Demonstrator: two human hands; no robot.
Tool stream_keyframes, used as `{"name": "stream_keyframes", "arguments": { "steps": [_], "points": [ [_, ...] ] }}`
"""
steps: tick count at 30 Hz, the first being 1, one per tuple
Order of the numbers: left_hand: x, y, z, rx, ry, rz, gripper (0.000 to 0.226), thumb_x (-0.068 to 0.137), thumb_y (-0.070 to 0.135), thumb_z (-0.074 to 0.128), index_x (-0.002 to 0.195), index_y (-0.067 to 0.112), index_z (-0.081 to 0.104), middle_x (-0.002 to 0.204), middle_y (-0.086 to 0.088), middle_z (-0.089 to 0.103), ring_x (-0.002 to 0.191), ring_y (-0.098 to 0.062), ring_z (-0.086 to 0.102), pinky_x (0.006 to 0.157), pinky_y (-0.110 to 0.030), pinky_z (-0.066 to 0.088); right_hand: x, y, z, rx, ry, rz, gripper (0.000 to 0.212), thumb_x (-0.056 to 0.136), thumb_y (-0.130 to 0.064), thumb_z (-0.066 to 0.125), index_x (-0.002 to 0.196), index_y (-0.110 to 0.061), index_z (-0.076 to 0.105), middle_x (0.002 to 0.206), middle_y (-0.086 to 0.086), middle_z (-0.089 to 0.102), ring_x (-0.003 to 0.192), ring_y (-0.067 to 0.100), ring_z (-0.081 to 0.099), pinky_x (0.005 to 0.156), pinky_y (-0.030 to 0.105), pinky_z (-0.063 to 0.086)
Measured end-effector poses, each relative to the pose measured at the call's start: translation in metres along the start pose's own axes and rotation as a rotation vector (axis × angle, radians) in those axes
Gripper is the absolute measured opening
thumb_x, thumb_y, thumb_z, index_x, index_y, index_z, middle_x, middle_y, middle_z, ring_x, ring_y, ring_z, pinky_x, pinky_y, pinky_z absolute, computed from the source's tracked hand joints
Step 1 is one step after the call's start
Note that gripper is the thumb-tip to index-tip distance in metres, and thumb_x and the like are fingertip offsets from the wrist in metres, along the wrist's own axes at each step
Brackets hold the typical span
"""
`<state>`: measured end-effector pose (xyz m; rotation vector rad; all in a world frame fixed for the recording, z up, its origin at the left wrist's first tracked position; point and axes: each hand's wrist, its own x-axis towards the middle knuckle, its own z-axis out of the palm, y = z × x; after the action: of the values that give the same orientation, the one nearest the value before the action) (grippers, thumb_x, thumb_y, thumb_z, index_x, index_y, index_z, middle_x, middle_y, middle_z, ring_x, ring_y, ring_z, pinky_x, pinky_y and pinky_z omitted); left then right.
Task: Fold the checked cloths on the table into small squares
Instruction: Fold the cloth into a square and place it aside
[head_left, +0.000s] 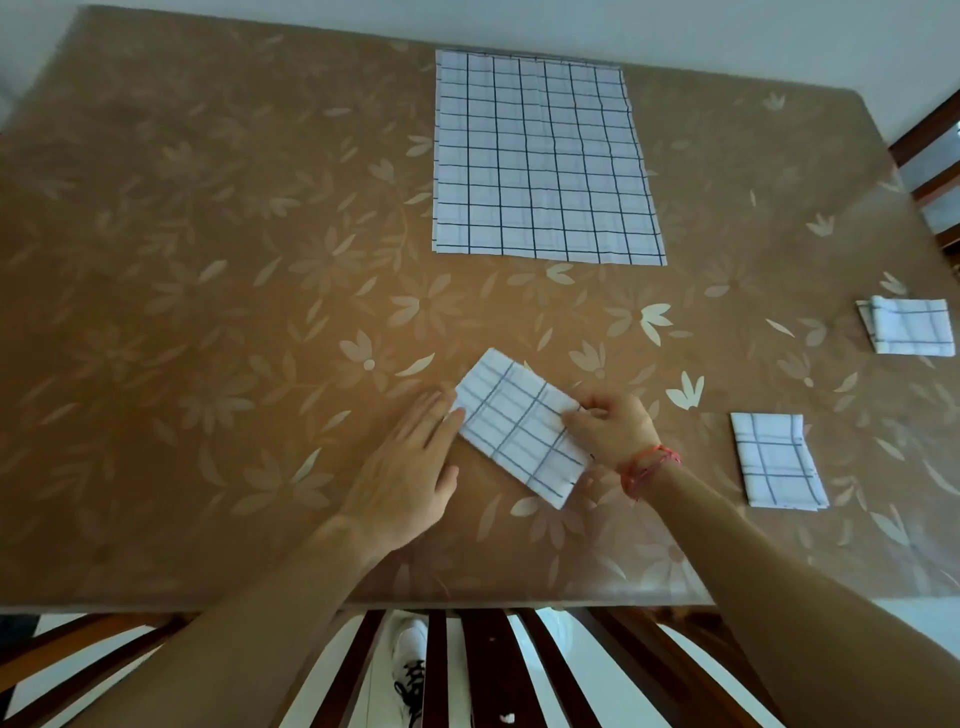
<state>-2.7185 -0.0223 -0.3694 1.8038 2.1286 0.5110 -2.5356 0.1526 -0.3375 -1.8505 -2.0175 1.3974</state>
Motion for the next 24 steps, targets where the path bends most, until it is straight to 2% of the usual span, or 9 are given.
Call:
{"name": "stream_keyframes", "arguments": {
  "steps": [2,5,10,13,16,18,22,24],
  "points": [
    [-0.006,0.007,0.005,0.012,0.003,0.060,0.070,0.087,0.018,0.067,0.149,0.011,0.035,0.158,-0.003,0.027,0.147,-0.012,0.016,0.119,-0.030,0.015,-0.012,0.004,0.004,0.178,0.022,0.119,0.004,0.083,-0.016,0.066,0.081,-0.014,0.069,0.079,0.007,0.070,0.067,0.020,0.068,0.049,0.031,0.057],
    [-0.016,0.017,0.014,-0.001,0.003,0.122,0.070,0.083,0.018,0.072,0.145,0.008,0.042,0.154,-0.007,0.035,0.145,-0.016,0.026,0.118,-0.035,0.021,-0.032,0.008,0.014,0.427,-0.004,0.289,0.007,0.084,-0.009,0.068,0.088,-0.003,0.067,0.081,0.014,0.068,0.062,0.022,0.067,0.044,0.029,0.054],
    [-0.025,0.025,0.023,0.035,0.081,0.125,0.058,0.083,0.020,0.073,0.135,0.007,0.052,0.141,-0.008,0.050,0.135,-0.021,0.042,0.116,-0.035,0.029,-0.050,0.015,0.028,0.627,-0.091,0.421,0.005,0.085,-0.007,0.067,0.089,-0.007,0.065,0.092,0.016,0.067,0.075,0.027,0.070,0.048,0.031,0.055],
    [-0.028,0.024,0.025,0.054,0.106,0.139,0.047,0.089,0.020,0.064,0.133,0.005,0.054,0.136,-0.010,0.053,0.132,-0.023,0.045,0.113,-0.039,0.036,-0.055,0.018,0.032,0.700,-0.111,0.448,0.007,0.084,-0.006,0.067,0.091,-0.007,0.066,0.099,0.018,0.067,0.083,0.030,0.070,0.054,0.035,0.057],
    [-0.031,0.024,0.025,0.088,0.128,0.153,0.043,0.095,0.027,0.048,0.128,0.003,0.058,0.130,-0.010,0.058,0.128,-0.023,0.049,0.115,-0.037,0.032,-0.062,0.017,0.035,0.750,-0.142,0.464,0.006,0.085,-0.002,0.065,0.092,-0.002,0.064,0.096,0.020,0.067,0.083,0.031,0.068,0.056,0.037,0.058],
    [-0.033,0.024,0.025,0.118,0.128,0.162,0.045,0.093,0.029,0.045,0.126,0.003,0.061,0.127,-0.010,0.060,0.125,-0.024,0.052,0.115,-0.036,0.028,-0.066,0.018,0.037,0.774,-0.159,0.491,0.006,0.085,-0.002,0.065,0.091,0.000,0.064,0.096,0.021,0.066,0.085,0.032,0.068,0.056,0.037,0.058],
    [-0.039,0.022,0.027,0.109,0.147,0.166,0.044,0.079,0.012,0.073,0.121,0.003,0.064,0.122,-0.009,0.064,0.121,-0.024,0.055,0.114,-0.038,0.027,-0.069,0.024,0.042,0.772,-0.192,0.486,0.012,0.085,-0.001,0.064,0.096,0.002,0.062,0.102,0.023,0.065,0.086,0.034,0.067,0.055,0.037,0.057],
    [-0.040,0.021,0.027,0.101,0.148,0.160,0.044,0.075,0.008,0.076,0.118,0.004,0.066,0.119,-0.008,0.064,0.119,-0.025,0.055,0.113,-0.038,0.029,-0.071,0.026,0.042,0.748,-0.214,0.455,0.015,0.086,-0.001,0.063,0.100,0.003,0.062,0.104,0.024,0.065,0.085,0.034,0.067,0.055,0.036,0.056]
  ]
}}
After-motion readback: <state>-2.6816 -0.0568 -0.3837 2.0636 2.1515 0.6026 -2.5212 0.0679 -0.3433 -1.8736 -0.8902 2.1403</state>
